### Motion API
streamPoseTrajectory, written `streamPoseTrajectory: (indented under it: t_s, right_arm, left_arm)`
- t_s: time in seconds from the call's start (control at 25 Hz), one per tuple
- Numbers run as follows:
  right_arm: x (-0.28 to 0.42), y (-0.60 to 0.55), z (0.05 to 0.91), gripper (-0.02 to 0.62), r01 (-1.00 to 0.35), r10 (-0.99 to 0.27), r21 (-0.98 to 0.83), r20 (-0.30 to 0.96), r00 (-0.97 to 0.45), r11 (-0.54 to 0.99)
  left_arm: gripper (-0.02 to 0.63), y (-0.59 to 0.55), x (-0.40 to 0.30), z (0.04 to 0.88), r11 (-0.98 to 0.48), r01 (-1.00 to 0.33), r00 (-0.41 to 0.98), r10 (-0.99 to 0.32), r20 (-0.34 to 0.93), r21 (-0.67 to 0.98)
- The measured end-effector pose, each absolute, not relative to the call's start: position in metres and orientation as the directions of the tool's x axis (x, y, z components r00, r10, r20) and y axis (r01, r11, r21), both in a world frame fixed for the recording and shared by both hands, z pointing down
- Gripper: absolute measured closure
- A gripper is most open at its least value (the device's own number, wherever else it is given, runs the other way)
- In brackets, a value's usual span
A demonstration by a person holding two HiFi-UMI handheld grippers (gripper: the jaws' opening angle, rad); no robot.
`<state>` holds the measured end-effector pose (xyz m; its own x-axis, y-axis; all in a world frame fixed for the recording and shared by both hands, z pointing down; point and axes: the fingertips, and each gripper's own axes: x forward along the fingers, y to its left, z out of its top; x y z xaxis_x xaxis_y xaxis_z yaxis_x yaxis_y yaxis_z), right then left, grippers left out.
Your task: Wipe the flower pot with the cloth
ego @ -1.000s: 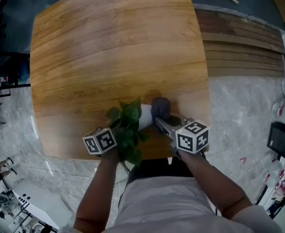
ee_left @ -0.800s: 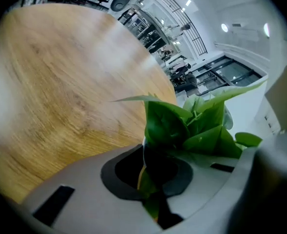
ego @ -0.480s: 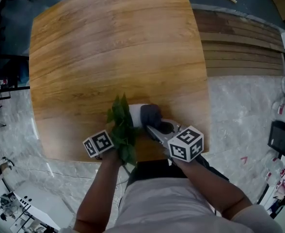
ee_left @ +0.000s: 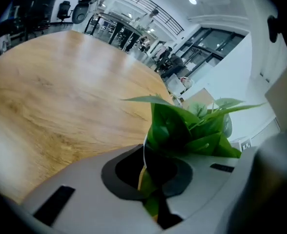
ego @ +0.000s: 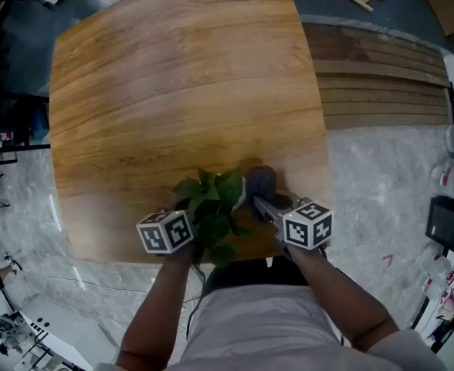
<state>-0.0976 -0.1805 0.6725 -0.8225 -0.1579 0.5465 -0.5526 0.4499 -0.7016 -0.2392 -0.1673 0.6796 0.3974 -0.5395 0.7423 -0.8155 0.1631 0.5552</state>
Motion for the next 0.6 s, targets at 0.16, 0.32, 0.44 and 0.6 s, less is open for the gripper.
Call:
streamPoseTrajectory:
  t_s: [0.16, 0.32, 0.44, 0.6]
  right_arm:
    - [-0.095, -0.186, 0.655, 0.531, -0.537, -0.172, -0.701, 0.524, -0.834, 0.468]
    - [-0.091, -0.192, 0.646, 0.531, -0.540, -0.191, -0.711, 0.514, -0.836, 0.450]
    - [-0.082, -0.194, 0.641, 0.531, -0.549, -0.208, -0.708, 0.515, -0.832, 0.445]
    - [-0.072, -0.195, 0.631, 0.531, -0.560, -0.223, -0.697, 0.519, -0.825, 0.448]
  left_arm:
    - [0.588, -0.179, -0.226, 0.665, 0.111, -0.843, 0.409, -0.505, 0.760, 0.527]
    - [0.574, -0.184, -0.215, 0.656, 0.100, -0.830, 0.436, -0.497, 0.750, 0.549]
    - [0.565, -0.184, -0.207, 0.652, 0.088, -0.812, 0.470, -0.490, 0.735, 0.578]
    - [0.559, -0.181, -0.208, 0.640, 0.075, -0.805, 0.480, -0.498, 0.722, 0.588]
